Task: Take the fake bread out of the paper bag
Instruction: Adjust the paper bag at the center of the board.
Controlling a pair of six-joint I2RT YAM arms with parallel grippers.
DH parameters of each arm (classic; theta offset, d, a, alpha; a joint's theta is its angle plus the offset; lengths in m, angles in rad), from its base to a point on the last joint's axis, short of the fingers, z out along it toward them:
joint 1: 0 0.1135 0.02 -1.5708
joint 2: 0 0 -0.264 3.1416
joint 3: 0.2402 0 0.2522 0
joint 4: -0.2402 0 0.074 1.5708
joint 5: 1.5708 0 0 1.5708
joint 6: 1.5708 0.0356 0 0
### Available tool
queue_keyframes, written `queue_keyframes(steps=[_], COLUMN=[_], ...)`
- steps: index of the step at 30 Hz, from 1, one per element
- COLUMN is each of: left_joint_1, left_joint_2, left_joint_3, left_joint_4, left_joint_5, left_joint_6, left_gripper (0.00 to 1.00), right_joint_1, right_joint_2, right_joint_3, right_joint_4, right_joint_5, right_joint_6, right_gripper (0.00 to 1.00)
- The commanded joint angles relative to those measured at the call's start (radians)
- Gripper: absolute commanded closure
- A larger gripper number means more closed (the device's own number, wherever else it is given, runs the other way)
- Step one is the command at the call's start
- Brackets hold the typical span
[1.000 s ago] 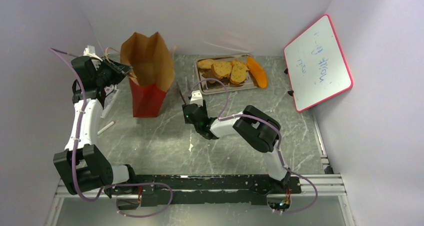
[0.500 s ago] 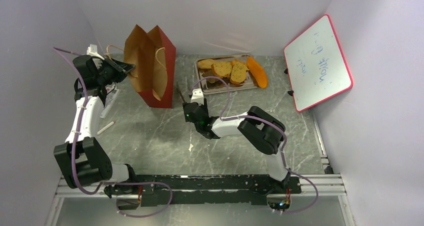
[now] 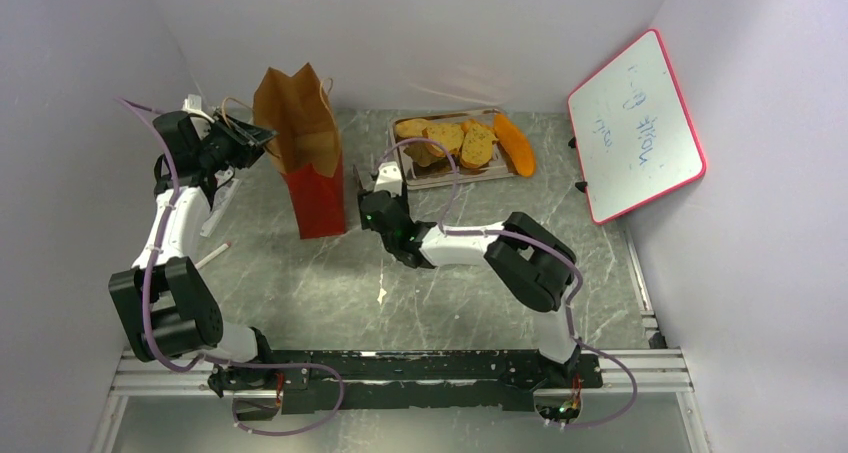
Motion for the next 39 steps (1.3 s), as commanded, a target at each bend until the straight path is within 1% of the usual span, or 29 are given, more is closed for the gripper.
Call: queue_keyframes(steps=[1, 6, 9, 13, 22, 23, 24, 25, 32, 39], left_joint_1=[0.006, 0.006, 0.006, 0.006, 0.006, 0.006, 0.006, 0.006, 0.007, -0.006], left_joint_2=[0.012, 0.010, -0.003, -0.018, -0.043, -0.046, -0.049, -0.052, -0.067, -0.041], left_joint_3=[0.012, 0.015, 0.023, 0.040, 0.066, 0.073, 0.077, 0.084, 0.063, 0.002], left_joint_4=[0.044, 0.045, 0.032, 0.019, 0.016, 0.014, 0.012, 0.006, -0.011, 0.054], left_joint_5=[0.041, 0.041, 0.032, 0.020, 0.017, 0.017, 0.017, 0.016, 0.017, 0.041], left_joint_6=[0.000, 0.001, 0.008, 0.017, 0.010, 0.011, 0.014, 0.020, 0.038, -0.004], left_gripper=[0.56, 0.45, 0.42, 0.34, 0.30, 0.29, 0.21, 0.19, 0.18, 0.19], right_joint_1=[0.004, -0.001, -0.005, -0.006, -0.008, -0.008, -0.008, -0.008, -0.008, -0.010], right_joint_2=[0.037, 0.089, 0.103, 0.114, 0.117, 0.117, 0.120, 0.121, 0.137, 0.140], right_joint_3=[0.088, 0.169, 0.208, 0.234, 0.247, 0.249, 0.252, 0.254, 0.283, 0.325], right_joint_4=[-0.021, -0.044, -0.053, -0.055, -0.052, -0.052, -0.052, -0.052, -0.052, -0.047], right_joint_5=[0.016, 0.018, 0.015, 0.015, 0.009, 0.008, 0.008, 0.008, -0.002, -0.008], right_joint_6=[-0.021, -0.041, -0.050, -0.062, -0.072, -0.074, -0.075, -0.076, -0.082, -0.094], right_gripper=[0.37, 0.37, 0.37, 0.37, 0.37, 0.36, 0.36, 0.37, 0.36, 0.37])
